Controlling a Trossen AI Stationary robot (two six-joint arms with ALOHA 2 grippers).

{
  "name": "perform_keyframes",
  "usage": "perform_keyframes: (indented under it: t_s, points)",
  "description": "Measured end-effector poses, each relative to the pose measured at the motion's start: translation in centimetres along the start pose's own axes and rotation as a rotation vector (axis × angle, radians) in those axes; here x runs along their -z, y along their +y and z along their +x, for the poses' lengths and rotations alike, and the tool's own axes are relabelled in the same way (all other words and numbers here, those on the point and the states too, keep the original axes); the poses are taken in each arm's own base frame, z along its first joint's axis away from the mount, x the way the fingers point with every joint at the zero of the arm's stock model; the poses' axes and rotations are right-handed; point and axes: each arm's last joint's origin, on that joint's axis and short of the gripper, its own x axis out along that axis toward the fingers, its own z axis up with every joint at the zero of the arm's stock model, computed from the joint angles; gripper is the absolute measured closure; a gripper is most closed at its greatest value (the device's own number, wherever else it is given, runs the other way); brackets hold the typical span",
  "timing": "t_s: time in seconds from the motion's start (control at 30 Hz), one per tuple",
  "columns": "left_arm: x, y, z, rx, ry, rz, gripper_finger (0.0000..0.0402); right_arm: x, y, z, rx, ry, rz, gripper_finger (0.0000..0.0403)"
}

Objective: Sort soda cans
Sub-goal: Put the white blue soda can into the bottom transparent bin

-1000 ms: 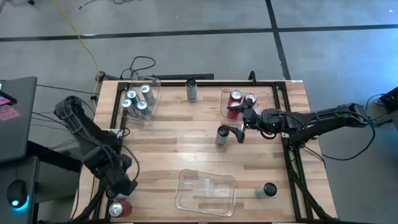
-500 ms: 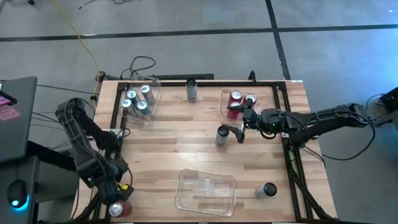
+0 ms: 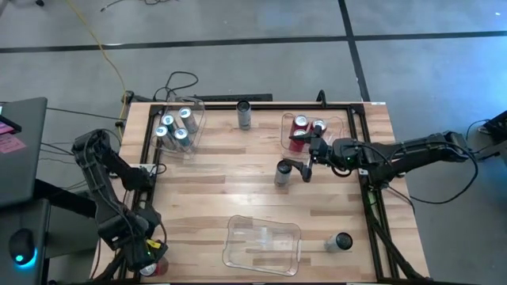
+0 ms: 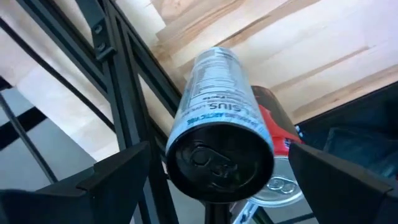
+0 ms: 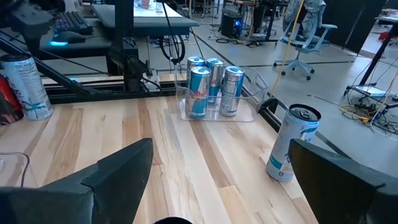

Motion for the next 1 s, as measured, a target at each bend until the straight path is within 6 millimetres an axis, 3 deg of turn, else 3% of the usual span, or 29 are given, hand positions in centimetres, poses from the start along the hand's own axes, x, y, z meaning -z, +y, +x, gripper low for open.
perform_keyframes:
  t_s: [0.23, 0.63, 1.0]
  points:
    - [0.2, 0.1, 0.1, -0.007, -0.008, -0.009, 0.0048, 0.0, 0.0, 0.0, 0.0, 0.0, 0.001, 0.0011]
    - [-0.2, 0.0, 0.0, 0.026, -0.078, 0.0, 0.0155, 0.2, 0.0, 0.0, 0.0, 0.019, -0.002, 0.0011]
    - [-4.5, -0.5, -0.9, -0.06, -0.23, 0.119, 0.0151, -0.4, -0.3, -0.8, 0.0, -0.017, -0.01, 0.0011]
